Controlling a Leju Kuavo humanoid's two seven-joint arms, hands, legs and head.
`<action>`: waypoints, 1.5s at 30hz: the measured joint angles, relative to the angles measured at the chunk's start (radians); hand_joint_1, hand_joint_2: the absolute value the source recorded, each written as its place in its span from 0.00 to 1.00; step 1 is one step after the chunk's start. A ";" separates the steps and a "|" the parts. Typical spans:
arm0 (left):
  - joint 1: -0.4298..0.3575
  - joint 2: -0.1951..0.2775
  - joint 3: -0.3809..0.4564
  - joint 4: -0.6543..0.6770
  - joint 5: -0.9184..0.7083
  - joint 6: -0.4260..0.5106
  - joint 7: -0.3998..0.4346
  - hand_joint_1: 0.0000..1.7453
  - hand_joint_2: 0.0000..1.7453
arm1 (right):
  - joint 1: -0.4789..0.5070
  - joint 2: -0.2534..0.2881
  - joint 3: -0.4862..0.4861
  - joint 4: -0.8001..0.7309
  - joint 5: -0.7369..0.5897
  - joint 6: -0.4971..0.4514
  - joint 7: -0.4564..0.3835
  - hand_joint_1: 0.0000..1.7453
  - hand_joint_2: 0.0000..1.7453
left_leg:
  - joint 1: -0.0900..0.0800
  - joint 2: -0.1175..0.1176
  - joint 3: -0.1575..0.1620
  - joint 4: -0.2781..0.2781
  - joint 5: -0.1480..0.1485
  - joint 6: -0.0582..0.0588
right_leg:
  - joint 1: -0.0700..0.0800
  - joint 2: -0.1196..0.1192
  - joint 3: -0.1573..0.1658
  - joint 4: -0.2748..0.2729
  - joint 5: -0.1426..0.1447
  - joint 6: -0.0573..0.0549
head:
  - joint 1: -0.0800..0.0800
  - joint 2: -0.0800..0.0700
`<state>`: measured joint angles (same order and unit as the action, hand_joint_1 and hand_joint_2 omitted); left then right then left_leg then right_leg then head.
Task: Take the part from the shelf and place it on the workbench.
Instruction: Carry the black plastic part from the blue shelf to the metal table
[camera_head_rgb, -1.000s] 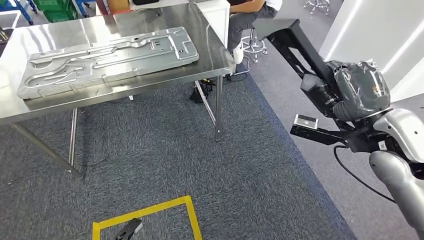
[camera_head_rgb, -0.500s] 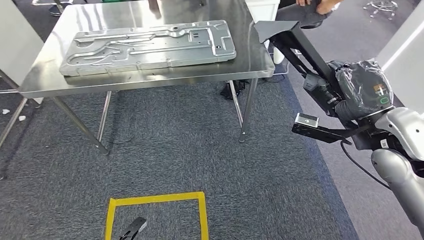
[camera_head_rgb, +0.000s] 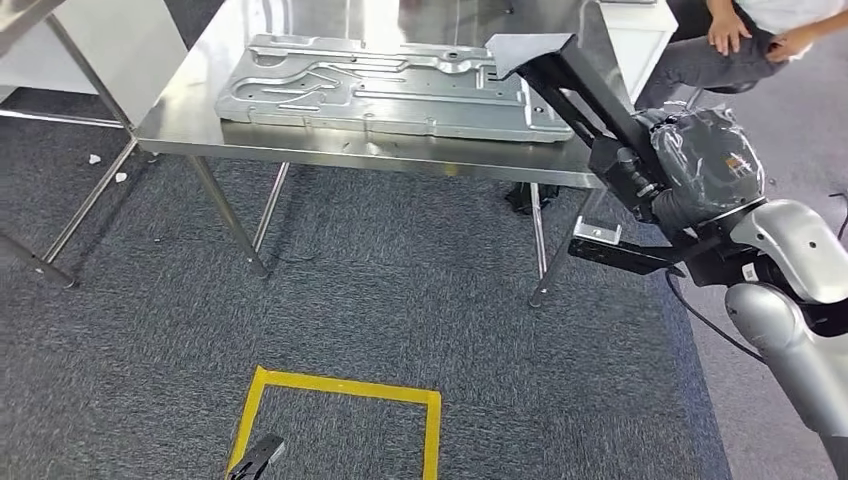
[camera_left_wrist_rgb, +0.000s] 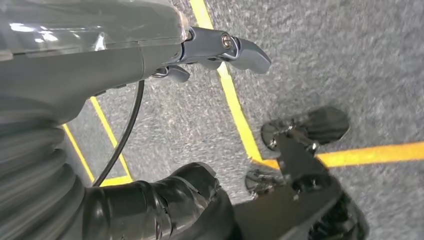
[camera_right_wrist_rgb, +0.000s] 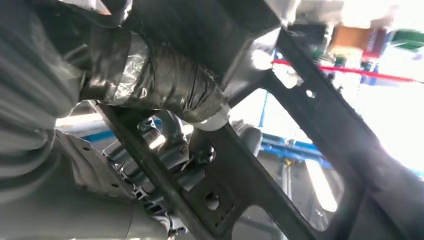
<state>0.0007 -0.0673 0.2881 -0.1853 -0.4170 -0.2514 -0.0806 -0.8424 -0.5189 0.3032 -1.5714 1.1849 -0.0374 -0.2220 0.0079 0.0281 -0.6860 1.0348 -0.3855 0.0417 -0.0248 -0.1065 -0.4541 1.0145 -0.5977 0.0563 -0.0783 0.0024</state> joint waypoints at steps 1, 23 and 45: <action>-0.002 0.000 0.000 0.000 0.000 0.000 0.001 0.00 1.00 | -0.004 0.000 0.000 0.001 0.000 0.000 0.000 1.00 1.00 | 0.001 -0.014 0.007 -0.003 -0.003 0.006 | -0.001 0.037 -0.028 0.057 -0.027 -0.001 | 0.001 0.000; 0.002 -0.002 0.024 0.000 -0.002 -0.008 0.014 0.00 1.00 | -0.061 -0.004 0.034 0.043 0.016 0.076 0.041 1.00 1.00 | -0.008 -0.161 0.043 -0.005 -0.031 0.008 | 0.018 0.183 -0.136 0.009 0.120 -0.038 | 0.002 0.000; 0.001 0.041 0.058 0.000 -0.002 -0.022 0.037 0.00 1.00 | -0.183 0.067 0.189 0.102 0.139 0.169 0.150 1.00 1.00 | -0.011 -0.161 0.043 -0.006 -0.031 0.007 | 0.017 0.184 -0.133 0.007 0.121 -0.039 | 0.003 0.000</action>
<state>0.0015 -0.0263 0.3466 -0.1850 -0.4191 -0.2734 -0.0435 -1.0252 -0.4519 0.4917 -1.4693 1.3241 0.1317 -0.0719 -0.0033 -0.1325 -0.6431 1.0291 -0.4161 0.0491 -0.0076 0.0771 -0.5869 1.0217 -0.4772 0.0169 -0.0755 0.0023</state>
